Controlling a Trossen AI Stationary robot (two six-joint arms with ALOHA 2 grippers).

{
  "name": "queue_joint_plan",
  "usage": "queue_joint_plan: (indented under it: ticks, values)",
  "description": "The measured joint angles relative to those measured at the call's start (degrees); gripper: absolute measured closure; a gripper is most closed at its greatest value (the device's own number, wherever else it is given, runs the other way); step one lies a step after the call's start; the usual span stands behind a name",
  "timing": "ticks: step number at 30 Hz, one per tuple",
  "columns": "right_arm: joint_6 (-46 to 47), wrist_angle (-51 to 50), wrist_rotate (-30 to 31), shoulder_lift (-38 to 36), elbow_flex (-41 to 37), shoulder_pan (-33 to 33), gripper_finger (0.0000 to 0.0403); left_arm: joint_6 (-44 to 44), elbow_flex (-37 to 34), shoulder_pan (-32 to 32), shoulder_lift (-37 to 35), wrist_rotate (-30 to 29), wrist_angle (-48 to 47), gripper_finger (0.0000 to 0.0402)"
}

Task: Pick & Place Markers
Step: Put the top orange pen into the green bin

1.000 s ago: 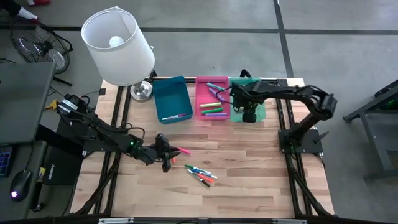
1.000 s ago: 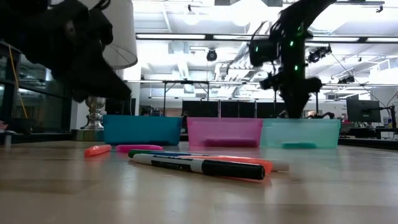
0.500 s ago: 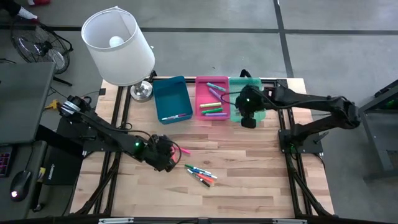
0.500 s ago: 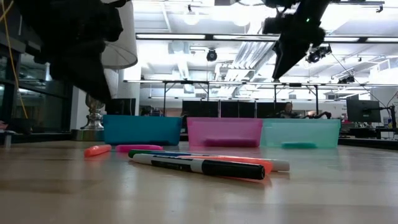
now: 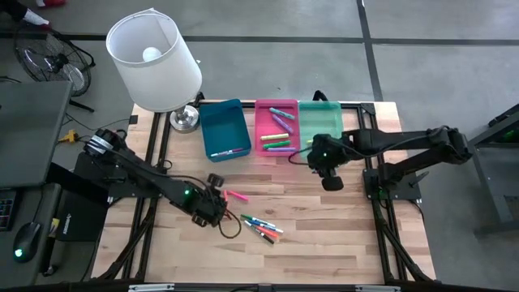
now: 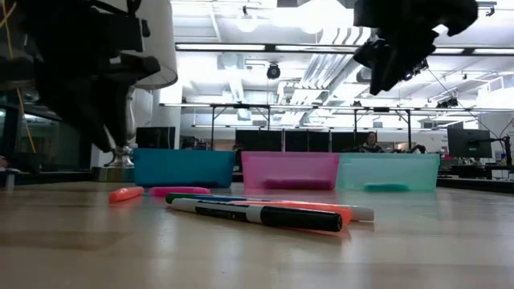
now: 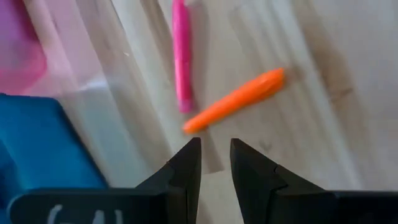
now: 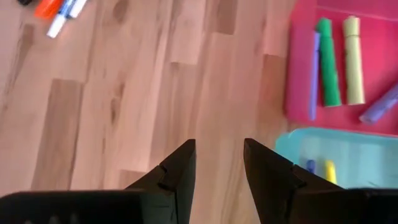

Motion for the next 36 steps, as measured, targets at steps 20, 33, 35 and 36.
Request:
queue_joint_plan:
  ticks: [20, 33, 35, 36]
  values:
    - [5.8, -0.7, 0.3, -0.1, -2.4, 6.7, 0.0279, 33.9, 0.0, 13.0, 2.4, 16.0, 0.2, 0.0296]
    - [10.4, -0.6, 1.3, -0.1, -2.4, 9.6, 0.0279, 44.9, 0.0, 12.9, 8.1, 11.2, 5.4, 0.0225]
    - [10.9, -0.6, 1.4, -0.1, -2.4, 9.9, 0.0279, 45.0, 0.0, 12.8, 8.7, 12.2, 6.2, 0.0225]
    - [11.3, -0.6, 1.4, -0.1, -2.4, 10.1, 0.0279, 45.0, 0.0, 12.8, 8.9, 12.5, 6.2, 0.0225]
